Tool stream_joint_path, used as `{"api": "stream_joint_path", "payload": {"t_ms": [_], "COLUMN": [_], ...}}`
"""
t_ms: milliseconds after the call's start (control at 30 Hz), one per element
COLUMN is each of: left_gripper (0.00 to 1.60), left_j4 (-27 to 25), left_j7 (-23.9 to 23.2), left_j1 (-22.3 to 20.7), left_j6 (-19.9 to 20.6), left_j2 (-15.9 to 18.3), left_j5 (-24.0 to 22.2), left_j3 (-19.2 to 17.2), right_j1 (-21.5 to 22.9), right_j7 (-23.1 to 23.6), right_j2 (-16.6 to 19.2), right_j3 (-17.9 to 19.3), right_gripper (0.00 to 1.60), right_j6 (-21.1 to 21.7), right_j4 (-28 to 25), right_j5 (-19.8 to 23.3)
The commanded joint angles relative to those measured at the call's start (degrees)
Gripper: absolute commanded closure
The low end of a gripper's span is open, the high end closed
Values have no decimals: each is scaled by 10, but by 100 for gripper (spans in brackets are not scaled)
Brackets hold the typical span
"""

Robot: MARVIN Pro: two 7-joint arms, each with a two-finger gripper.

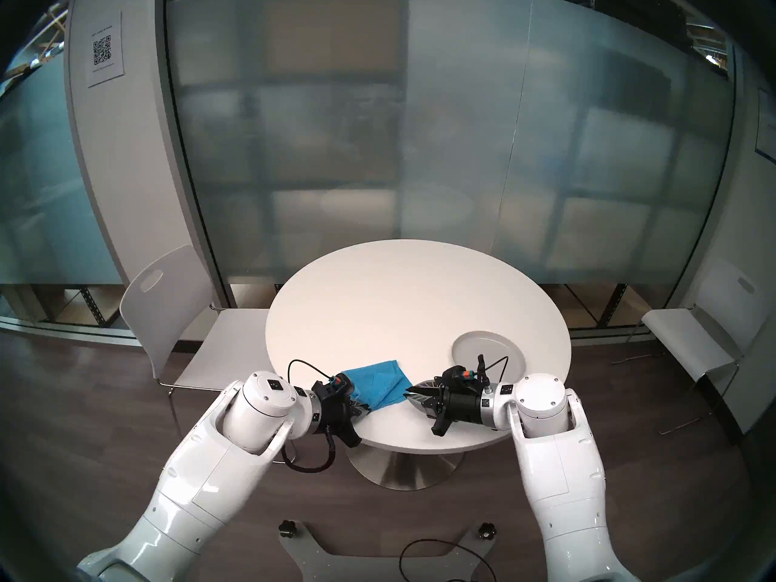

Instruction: Fold the napkin in half twice and place it beside the plate

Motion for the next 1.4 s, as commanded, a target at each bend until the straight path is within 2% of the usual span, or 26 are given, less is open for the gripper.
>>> {"api": "stream_joint_path", "payload": {"t_ms": [0, 167, 300, 567, 900, 1133, 1367], "left_gripper": [160, 160, 160, 160, 160, 160, 160], "left_j4": [24, 29, 20, 20, 32, 39, 42], "left_j7": [-10, -30, -59, -86, -146, -177, -182], "left_j1": [-18, -24, -26, -39, -73, -93, -103], "left_j6": [-4, -5, -10, -13, -39, -71, -82], "left_j2": [16, 37, 68, 90, 122, 144, 142], "left_j5": [13, 14, 19, 18, 36, 58, 59], "left_j3": [12, 13, 15, 8, 35, 62, 62], "right_j1": [14, 16, 25, 32, 44, 75, 107], "right_j7": [1, 1, 2, 6, 20, 24, 23], "right_j2": [-3, -2, -1, -1, 1, 2, 1], "right_j3": [1, 3, 6, 8, 15, 8, -3], "right_gripper": [83, 84, 84, 84, 84, 85, 86], "right_j6": [2, 2, 0, -2, -6, -24, -37], "right_j4": [-10, -8, 1, 5, 11, 52, 88], "right_j5": [5, 6, 8, 9, 11, 5, -3]}}
